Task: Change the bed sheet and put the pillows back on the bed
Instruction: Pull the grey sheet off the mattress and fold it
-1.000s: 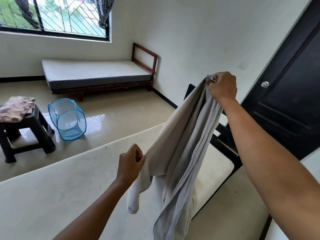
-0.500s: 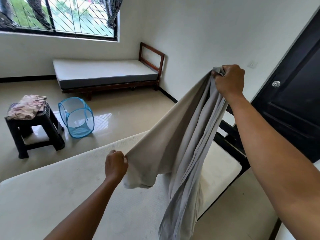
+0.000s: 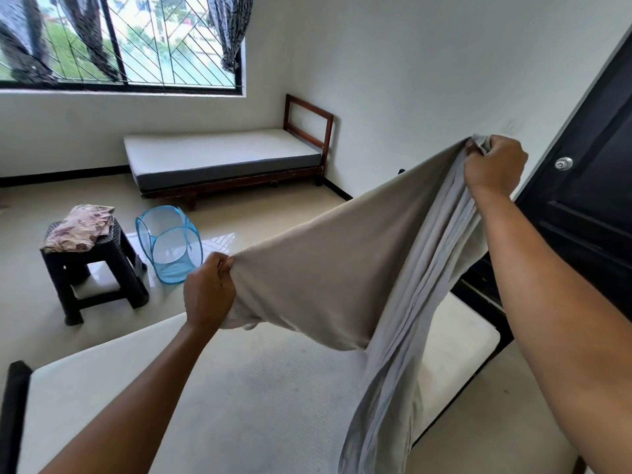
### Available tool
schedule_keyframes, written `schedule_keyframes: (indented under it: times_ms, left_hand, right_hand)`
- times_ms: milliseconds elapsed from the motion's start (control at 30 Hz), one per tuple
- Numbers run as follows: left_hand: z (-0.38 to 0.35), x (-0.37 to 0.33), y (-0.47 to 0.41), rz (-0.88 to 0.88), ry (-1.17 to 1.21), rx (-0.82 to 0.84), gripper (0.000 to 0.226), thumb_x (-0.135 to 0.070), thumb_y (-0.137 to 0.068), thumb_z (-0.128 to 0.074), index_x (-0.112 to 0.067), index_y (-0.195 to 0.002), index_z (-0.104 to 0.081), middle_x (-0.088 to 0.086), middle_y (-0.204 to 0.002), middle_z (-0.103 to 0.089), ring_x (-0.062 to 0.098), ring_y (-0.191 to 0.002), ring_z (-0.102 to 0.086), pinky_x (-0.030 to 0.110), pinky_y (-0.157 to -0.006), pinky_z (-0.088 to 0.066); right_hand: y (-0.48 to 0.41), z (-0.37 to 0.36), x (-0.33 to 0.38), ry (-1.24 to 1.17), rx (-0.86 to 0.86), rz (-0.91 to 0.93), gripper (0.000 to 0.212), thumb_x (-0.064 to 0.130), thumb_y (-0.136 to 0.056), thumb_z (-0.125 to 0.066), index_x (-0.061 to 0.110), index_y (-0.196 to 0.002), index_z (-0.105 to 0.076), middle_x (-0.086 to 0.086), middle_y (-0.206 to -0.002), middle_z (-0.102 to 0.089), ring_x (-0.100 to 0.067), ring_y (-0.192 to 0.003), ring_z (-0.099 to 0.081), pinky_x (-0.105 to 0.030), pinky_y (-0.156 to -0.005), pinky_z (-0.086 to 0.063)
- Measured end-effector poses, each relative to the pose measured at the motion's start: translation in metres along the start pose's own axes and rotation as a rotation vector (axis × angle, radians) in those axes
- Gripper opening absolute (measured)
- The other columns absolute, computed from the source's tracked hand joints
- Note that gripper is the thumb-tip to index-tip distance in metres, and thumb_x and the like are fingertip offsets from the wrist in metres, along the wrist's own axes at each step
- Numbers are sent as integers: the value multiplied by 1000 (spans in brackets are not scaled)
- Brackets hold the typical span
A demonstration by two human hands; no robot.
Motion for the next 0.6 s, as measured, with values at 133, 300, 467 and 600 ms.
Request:
schedule_keyframes:
  times_ms: [133, 300, 467, 600]
  left_hand:
    - [37, -58, -46, -252, 79, -42, 22, -28, -101, -57, -10, -90, -63, 6, -67, -64, 31, -56, -59, 36, -54, -43]
    - [-10, -38, -50, -253, -120, 657, 41, -46, -73, -86, -29, -106, -69, -6, -91, -72, 17, -81, -65, 32, -73, -51]
    - [-46, 76, -2, 201, -516, 811, 26, -34, -84, -68, -10, -91, -73, 18, -99, -73, 35, -92, -67, 35, -76, -52]
    - [-24, 91, -3, 325, -379, 618, 11, -16, -84, -67, -8, -89, -74, 24, -98, -71, 41, -94, -65, 38, -74, -47]
  right_hand:
    - [-3, 2, 2, -13, -36, -29, 50, 32, -98, -60, 16, -57, -34, -4, -66, -45, -19, -72, -48, -29, -63, -33]
    - [-8, 6, 7, -77, 9, -101, 37, 26, -88, -60, 18, -59, -39, -4, -72, -54, -21, -76, -57, -34, -63, -42]
    - [26, -31, 16, -2, 242, 15, 37, 24, -92, -65, 22, -59, -48, -10, -70, -59, -21, -82, -61, -31, -71, -44]
    - [41, -40, -8, 10, 222, -11, 53, 20, -97, -65, 21, -53, -34, 7, -53, -38, -19, -64, -47, -31, -60, -33]
Point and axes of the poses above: each hand's wrist, its own y-axis away from the middle knuckle, its own z-axis out of the back of the hand, x = y × z, the point moved 7 cm from there along -y, towards the middle knuckle
